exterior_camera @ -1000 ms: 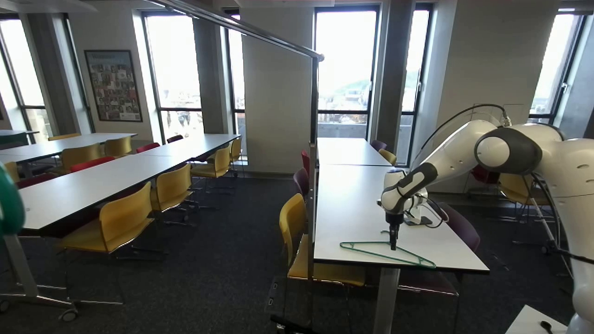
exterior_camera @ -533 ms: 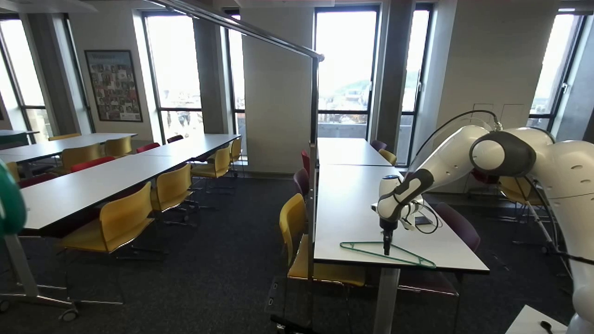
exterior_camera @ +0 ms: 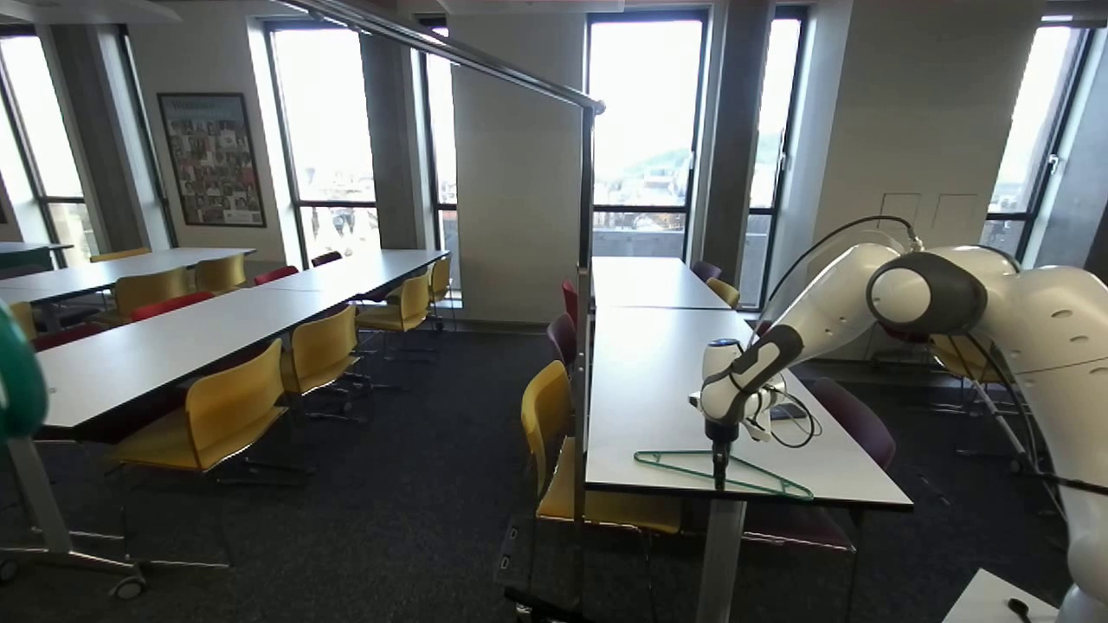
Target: Pick up the green hanger from the table and hang it on the rail.
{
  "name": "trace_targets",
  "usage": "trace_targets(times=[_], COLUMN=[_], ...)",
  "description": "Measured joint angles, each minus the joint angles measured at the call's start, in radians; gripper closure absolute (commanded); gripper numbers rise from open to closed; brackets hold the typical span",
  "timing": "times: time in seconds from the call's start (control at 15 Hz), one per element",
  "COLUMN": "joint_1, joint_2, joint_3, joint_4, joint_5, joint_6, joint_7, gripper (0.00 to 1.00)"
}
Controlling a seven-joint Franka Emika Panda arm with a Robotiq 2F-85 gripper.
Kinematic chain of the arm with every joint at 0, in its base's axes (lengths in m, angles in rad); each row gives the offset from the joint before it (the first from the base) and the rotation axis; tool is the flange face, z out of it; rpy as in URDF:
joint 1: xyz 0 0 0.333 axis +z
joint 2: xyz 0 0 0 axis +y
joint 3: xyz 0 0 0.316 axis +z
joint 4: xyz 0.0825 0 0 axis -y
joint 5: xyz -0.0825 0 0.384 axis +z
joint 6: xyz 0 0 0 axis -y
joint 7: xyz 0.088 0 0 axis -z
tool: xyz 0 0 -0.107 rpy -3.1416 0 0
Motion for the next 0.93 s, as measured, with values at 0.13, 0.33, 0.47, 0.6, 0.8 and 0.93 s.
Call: trace_targets(times=[0.13,0.33,0.47,0.6,0.8,0.93], joint_1=[-0.003,-0.011,-0.019,-0.029,-0.043,-0.049], joint_2=[0.004,0.005,0.005,0.005,0.005,0.005], joint_3=[0.000,0.000,0.000,0.000,0.000,0.000], joint_4=[0.000,0.000,0.000,0.001,0.002,0.002], joint_5=[0.000,0.000,0.001,0.002,0.003,0.004], joint_6=[0.000,0.000,0.000,0.000,0.000,0.000], joint_7=[0.000,0.000,0.000,0.000,0.000,0.000], gripper=[0.00,0.15,0.29,0.41,0.65,0.79])
